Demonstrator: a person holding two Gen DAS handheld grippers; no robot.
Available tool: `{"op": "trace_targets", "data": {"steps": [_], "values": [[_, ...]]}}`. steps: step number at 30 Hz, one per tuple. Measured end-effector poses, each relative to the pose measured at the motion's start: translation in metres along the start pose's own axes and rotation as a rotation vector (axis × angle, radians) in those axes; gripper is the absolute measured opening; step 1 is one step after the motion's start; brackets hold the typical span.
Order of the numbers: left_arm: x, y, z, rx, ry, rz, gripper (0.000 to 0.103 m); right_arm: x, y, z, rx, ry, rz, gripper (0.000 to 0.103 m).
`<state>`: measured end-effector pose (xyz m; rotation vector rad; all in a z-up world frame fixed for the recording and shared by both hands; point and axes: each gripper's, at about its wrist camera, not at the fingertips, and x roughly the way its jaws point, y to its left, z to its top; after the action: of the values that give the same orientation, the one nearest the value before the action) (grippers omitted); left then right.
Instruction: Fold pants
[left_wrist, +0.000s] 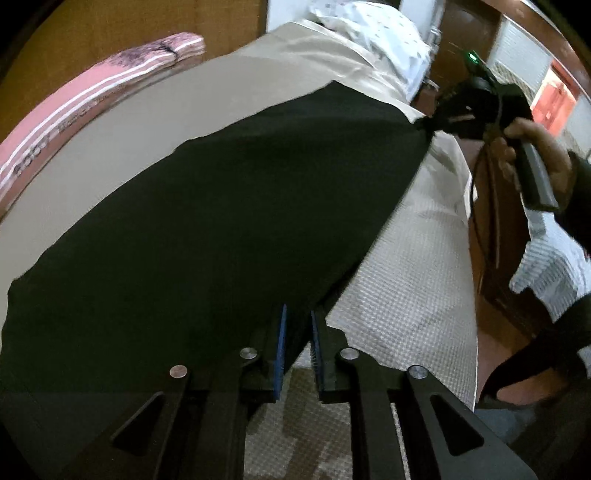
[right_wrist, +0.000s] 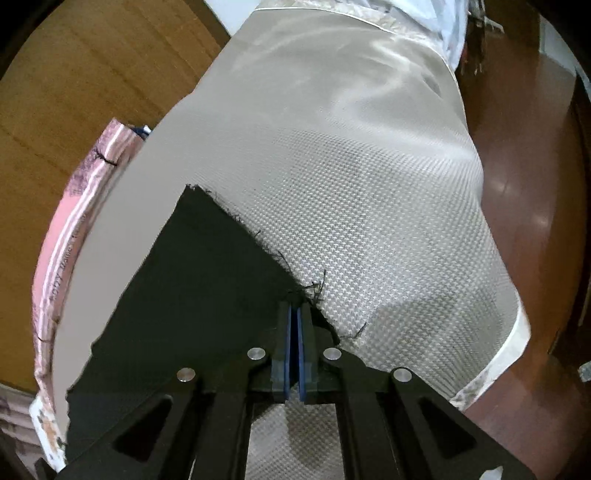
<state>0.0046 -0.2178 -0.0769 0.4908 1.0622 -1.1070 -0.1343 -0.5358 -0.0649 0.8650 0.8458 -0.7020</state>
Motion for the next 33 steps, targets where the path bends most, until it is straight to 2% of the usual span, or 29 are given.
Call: {"op": "trace_targets", "data": {"steps": [3,5,6,7,11,14,16,19,23,27,29,33], "values": [[-0.006,0.012,-0.001,-0.057,-0.006,-0.043,0.022,-0.002,0.001,0.006,-0.002,0.015,-0.012,0.02],[-0.015,0.02,-0.005,-0.075,-0.025,-0.055,0.03,-0.012,0.005,0.011,-0.034,-0.012,-0.039,0.022],[-0.02,0.026,-0.008,-0.092,-0.036,-0.052,0.039,-0.017,0.011,0.014,-0.068,-0.025,-0.041,0.022],[-0.029,0.035,-0.011,-0.117,-0.056,-0.051,0.041,-0.022,0.02,0.018,-0.102,-0.035,-0.027,0.022],[-0.054,0.074,-0.027,-0.225,-0.117,-0.042,0.043,-0.024,0.076,0.019,-0.243,-0.011,0.079,0.022],[-0.066,0.11,-0.042,-0.339,-0.138,0.025,0.044,-0.008,0.134,0.007,-0.366,0.073,0.207,0.022],[-0.07,0.131,-0.053,-0.403,-0.136,0.065,0.044,0.004,0.169,-0.004,-0.437,0.121,0.255,0.022],[-0.074,0.155,-0.072,-0.465,-0.124,0.132,0.044,0.026,0.233,-0.029,-0.56,0.218,0.339,0.022],[-0.074,0.167,-0.097,-0.497,-0.09,0.166,0.044,0.059,0.316,-0.072,-0.721,0.369,0.43,0.022],[-0.083,0.165,-0.118,-0.49,-0.123,0.168,0.044,0.078,0.379,-0.122,-0.872,0.493,0.499,0.022],[-0.087,0.166,-0.126,-0.496,-0.135,0.16,0.044,0.087,0.406,-0.146,-0.927,0.553,0.528,0.026],[-0.093,0.173,-0.132,-0.516,-0.151,0.133,0.044,0.109,0.45,-0.186,-1.013,0.621,0.54,0.03]]}}
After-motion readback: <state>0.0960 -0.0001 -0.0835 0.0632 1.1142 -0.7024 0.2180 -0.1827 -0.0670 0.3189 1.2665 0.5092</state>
